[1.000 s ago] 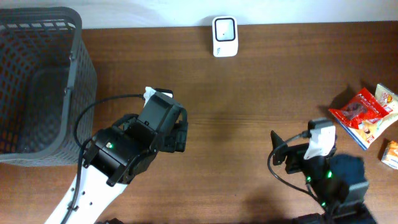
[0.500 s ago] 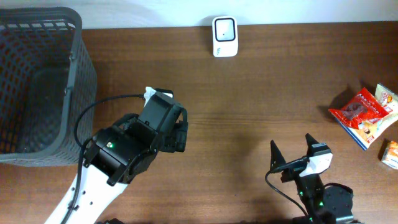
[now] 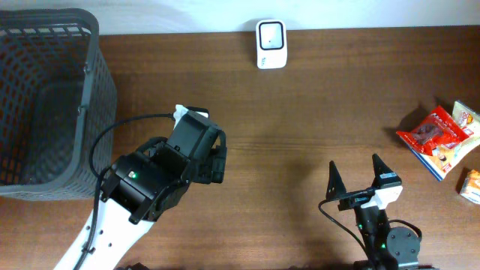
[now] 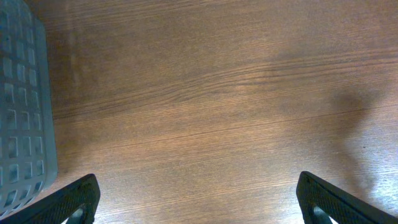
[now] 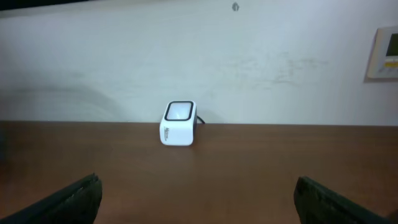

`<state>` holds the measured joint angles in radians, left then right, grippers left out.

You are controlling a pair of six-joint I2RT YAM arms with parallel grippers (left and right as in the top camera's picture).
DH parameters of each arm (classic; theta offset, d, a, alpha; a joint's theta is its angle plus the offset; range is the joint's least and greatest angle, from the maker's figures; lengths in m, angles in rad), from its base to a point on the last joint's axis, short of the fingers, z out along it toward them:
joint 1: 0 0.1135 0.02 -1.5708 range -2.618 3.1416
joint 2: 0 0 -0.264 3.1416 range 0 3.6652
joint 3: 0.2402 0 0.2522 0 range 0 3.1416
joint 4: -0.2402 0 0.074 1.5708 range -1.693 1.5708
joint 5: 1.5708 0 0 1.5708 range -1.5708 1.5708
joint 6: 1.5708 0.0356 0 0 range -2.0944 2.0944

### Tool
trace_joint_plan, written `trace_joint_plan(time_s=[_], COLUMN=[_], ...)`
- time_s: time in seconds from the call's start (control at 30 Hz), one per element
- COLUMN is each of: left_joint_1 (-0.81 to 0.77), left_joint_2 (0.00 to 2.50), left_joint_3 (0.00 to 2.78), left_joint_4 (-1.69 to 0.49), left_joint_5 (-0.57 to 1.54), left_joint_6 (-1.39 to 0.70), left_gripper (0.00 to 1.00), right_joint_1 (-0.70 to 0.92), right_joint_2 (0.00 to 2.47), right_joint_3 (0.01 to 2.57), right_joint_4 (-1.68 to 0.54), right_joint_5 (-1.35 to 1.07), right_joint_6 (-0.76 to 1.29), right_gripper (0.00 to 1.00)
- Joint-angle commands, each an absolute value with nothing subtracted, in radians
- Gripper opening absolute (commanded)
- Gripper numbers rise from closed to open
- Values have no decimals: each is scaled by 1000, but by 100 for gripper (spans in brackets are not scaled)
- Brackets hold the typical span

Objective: Scan the item barcode

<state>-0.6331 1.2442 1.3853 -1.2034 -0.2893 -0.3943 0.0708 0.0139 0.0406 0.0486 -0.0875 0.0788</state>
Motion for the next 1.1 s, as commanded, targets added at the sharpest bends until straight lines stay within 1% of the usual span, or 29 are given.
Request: trace_joint_plan(time_s=[0.0,0.17,0.37,1.07], left_joint_1=[-636,-636,-636,-636], left_joint_2=[1245,1245,1245,1245], left_joint_3=[1382,1382,1382,1382], left_joint_4=[-1201,-1201,-1201,-1201], left_joint_5=[-303,-303,-303,-303], left_joint_6=[-408,-408,-408,-408], left_gripper=[99,99,99,99], right_joint_1=[63,35,11,11], right_joint_2=[3,3,3,4], right_joint_3=[6,6,6,6], right_joint_4=[82,50,-75,-75], right_joint_5=[-88,-78,-69,-59], right_joint_6=[85,86,84,83], right_gripper=[98,98,98,98])
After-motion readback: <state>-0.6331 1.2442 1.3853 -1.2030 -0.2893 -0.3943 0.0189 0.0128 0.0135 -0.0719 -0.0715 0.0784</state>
